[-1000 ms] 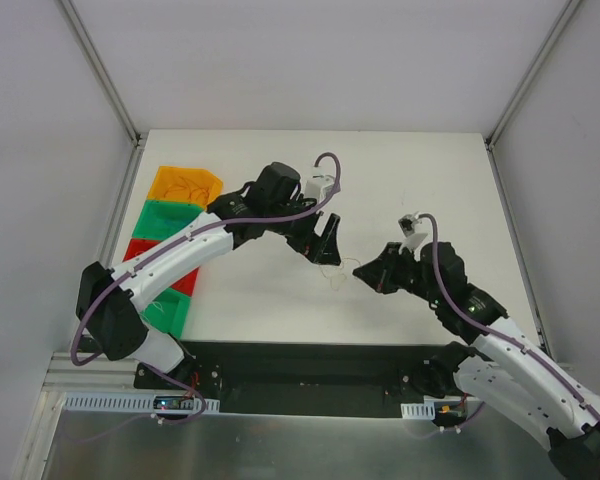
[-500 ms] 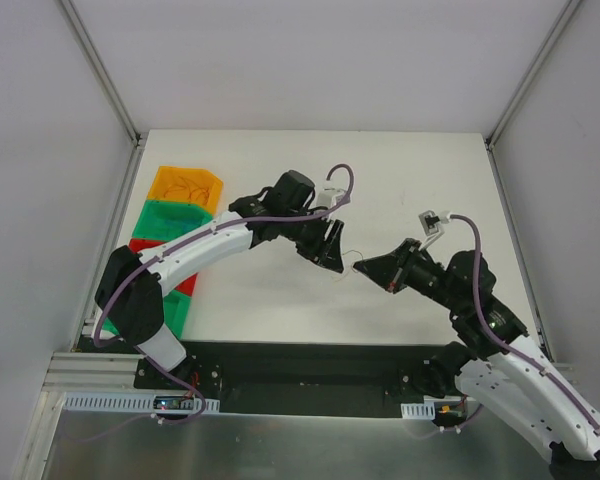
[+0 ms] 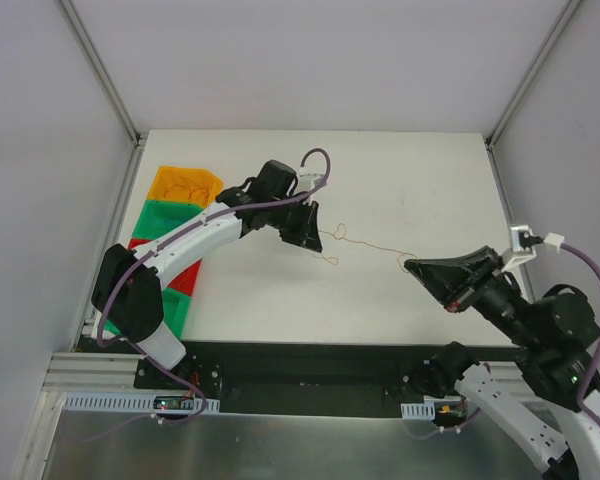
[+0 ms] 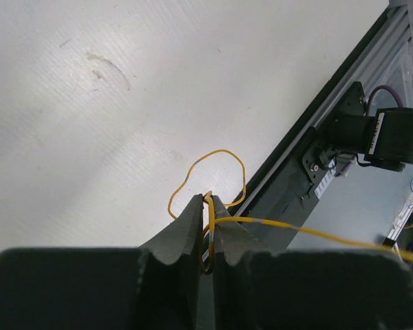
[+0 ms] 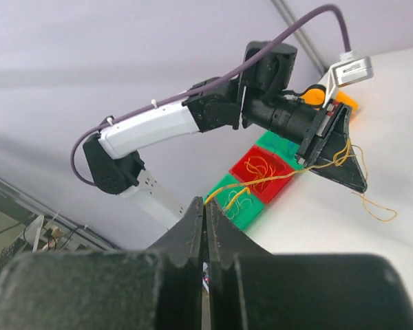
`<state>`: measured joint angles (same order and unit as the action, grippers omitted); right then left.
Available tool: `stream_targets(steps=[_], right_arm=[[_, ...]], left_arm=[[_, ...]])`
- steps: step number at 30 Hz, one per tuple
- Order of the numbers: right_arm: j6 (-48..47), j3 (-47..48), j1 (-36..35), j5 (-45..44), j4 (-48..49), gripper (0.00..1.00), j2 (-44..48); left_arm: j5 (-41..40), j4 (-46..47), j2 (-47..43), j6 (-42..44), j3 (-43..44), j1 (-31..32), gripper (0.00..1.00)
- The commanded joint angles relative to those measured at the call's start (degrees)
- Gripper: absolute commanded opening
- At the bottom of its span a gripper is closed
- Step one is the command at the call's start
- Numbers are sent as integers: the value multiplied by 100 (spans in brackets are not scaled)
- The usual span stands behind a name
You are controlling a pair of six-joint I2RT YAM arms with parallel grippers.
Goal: Untangle the cables
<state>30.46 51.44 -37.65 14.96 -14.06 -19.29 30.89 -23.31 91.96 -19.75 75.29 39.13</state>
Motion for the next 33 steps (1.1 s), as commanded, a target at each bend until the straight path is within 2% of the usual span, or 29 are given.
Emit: stream_targets(steps=[1,11,18,23,25,30,33], right_arm=[[-364,323,3,-572,-763,0,329],[-717,631,3,-1698,-2012,0,602],[-515,69,-5,-1558,-1828,0,479],[-322,-450,3,-1181,-1801,1,-222],[-321,-669,3,-926,-1714,5,-644],[-611,-908,3,-679,-1503,24,-1506],[-699,-960,-6,-679,-1083,42,-1779]], left_arm=[[101,-51,-161,-135,118,-160,4],[267,-42,-179,-214,127,-477,0],[900,186,-161,-222,100,-477,0],[1173,432,-284,-223,21,-442,0],[1217,485,-319,-196,-5,-416,0],[1568,564,-241,-187,21,-310,0],[1709,617,-214,-205,12,-222,0]])
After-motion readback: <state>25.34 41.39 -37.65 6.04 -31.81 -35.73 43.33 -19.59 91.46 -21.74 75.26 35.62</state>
